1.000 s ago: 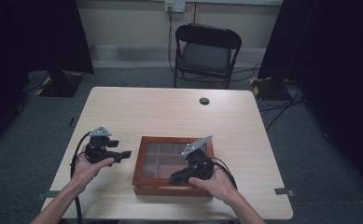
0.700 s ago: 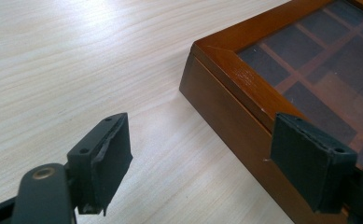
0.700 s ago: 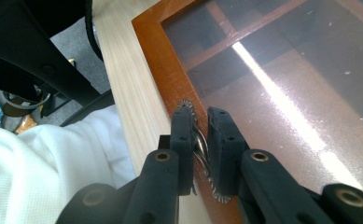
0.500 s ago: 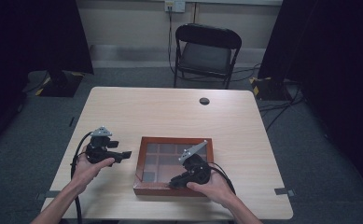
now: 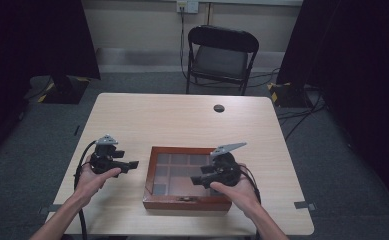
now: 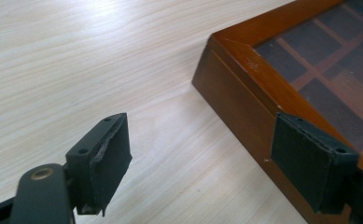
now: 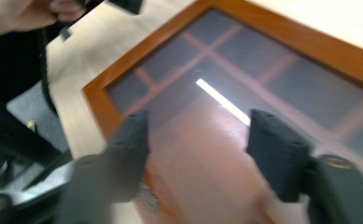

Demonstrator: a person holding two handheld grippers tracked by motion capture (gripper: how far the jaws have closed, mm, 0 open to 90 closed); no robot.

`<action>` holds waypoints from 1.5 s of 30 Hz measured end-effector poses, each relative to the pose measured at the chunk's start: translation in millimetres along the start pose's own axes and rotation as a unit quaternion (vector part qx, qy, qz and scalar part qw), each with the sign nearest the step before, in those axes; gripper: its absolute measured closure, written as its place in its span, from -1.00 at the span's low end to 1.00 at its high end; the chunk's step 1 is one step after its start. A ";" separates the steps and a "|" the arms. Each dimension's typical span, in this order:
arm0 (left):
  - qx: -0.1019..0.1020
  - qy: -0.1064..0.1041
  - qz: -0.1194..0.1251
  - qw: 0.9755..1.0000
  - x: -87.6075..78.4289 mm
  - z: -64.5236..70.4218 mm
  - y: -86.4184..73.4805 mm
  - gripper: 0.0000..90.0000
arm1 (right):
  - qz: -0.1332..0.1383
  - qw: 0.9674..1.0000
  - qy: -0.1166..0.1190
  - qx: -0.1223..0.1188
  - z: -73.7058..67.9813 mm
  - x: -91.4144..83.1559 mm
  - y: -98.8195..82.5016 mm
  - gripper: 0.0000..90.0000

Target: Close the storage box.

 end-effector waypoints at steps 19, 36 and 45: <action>-0.025 0.017 -0.024 0.999 -13.4 -29.8 -18.6 -0.62 | 0.048 0.971 -0.177 0.150 108.2 -63.5 -46.8 -0.67; -0.063 0.073 -0.066 0.993 -2.7 -57.7 -41.1 -0.62 | -0.046 0.935 -0.303 0.181 155.4 -44.8 -97.3 -0.67; -0.027 0.139 -0.039 0.989 7.9 -49.7 -49.1 -0.68 | -0.033 0.932 -0.339 0.123 153.8 -23.7 -107.7 -1.00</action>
Point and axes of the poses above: each handheld gripper's, and its own axes: x roughly forward along the jaws, y roughly out of its top, z roughly to its right, the point moved 4 cm from there along x, roughly forward along the jaws, and after that the axes turned 8 degrees about -y, right-handed, at the moved point
